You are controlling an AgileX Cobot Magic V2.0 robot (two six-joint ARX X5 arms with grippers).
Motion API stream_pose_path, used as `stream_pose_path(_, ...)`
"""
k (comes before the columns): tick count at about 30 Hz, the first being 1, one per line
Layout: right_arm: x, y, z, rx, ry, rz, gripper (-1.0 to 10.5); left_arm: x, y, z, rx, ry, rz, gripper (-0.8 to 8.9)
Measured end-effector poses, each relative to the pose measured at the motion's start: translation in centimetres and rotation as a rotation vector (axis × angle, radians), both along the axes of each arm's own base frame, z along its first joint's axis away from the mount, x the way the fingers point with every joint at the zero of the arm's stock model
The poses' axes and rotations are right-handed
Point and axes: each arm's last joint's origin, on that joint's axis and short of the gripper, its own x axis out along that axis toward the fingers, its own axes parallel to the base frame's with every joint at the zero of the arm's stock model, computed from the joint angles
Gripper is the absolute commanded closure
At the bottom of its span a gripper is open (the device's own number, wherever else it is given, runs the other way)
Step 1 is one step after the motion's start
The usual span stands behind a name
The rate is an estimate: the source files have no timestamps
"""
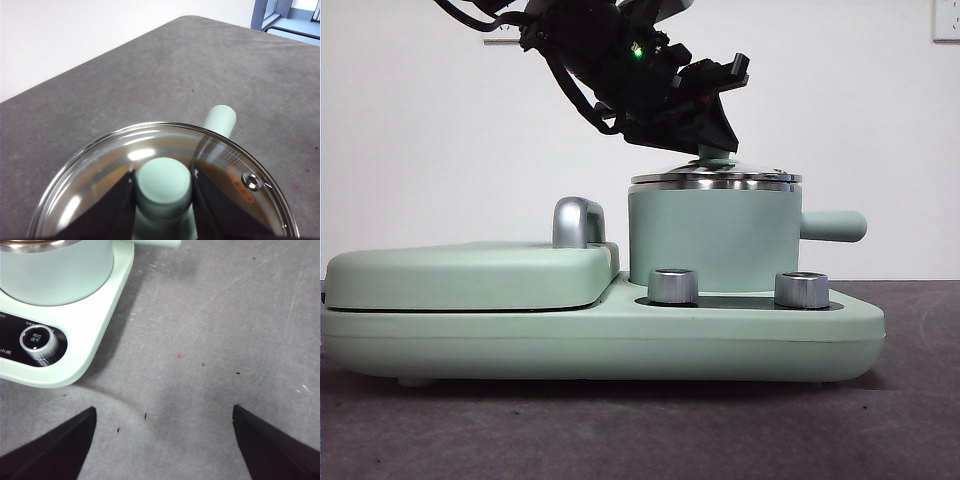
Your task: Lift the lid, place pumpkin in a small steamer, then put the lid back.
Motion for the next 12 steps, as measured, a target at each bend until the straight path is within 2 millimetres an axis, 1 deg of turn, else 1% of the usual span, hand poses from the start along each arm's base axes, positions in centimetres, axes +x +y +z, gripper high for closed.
stream_pose_path(12,0.0,0.0,0.0,0.0,0.0,0.0,5.3,-0.04,0.01,-0.11,0.009,0.01,0.0,8.04)
